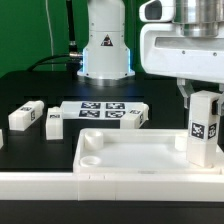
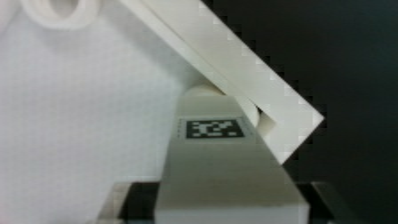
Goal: Assemble desk
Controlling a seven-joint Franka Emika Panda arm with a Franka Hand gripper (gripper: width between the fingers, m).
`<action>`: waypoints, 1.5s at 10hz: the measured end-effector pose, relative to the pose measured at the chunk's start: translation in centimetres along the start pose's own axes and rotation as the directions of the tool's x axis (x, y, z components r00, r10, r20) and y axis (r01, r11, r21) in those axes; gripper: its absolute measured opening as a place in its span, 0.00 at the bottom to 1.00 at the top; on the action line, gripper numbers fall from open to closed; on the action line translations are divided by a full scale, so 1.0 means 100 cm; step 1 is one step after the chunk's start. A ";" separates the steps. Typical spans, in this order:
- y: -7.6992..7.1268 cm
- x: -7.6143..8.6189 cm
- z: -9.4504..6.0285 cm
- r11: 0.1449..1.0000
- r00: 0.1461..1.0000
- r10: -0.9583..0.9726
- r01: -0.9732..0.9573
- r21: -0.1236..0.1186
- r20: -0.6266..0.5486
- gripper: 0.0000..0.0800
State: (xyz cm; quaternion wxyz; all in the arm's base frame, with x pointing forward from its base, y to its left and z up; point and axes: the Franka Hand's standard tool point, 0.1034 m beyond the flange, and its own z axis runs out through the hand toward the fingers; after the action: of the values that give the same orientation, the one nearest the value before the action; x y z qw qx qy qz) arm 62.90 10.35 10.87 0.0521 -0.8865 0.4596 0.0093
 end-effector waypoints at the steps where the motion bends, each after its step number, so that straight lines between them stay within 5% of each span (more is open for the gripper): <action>1: -0.001 -0.001 0.000 0.998 0.998 0.057 -0.057 0.000 0.000 0.36; 4: -0.001 -0.002 0.000 0.993 0.993 0.115 -0.115 0.000 0.001 0.36; 6: -0.001 -0.002 0.001 0.998 0.998 0.056 -0.056 0.000 0.001 0.67; 7: -0.001 -0.002 0.001 1.000 1.000 0.016 -0.016 -0.002 0.001 0.67; 8: -0.001 -0.003 0.001 0.997 0.997 -0.083 0.083 -0.001 0.000 0.78; 15: -0.002 -0.003 0.001 0.792 0.792 -0.611 0.611 -0.003 0.000 0.81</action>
Offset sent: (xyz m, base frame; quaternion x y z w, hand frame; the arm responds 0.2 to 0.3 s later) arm 0.0000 0.0000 0.0000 0.0000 0.0000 0.0650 0.9979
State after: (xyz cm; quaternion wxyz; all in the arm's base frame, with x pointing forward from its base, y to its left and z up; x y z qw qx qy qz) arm 62.87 10.73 10.79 0.0509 -0.9875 0.1490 -0.0079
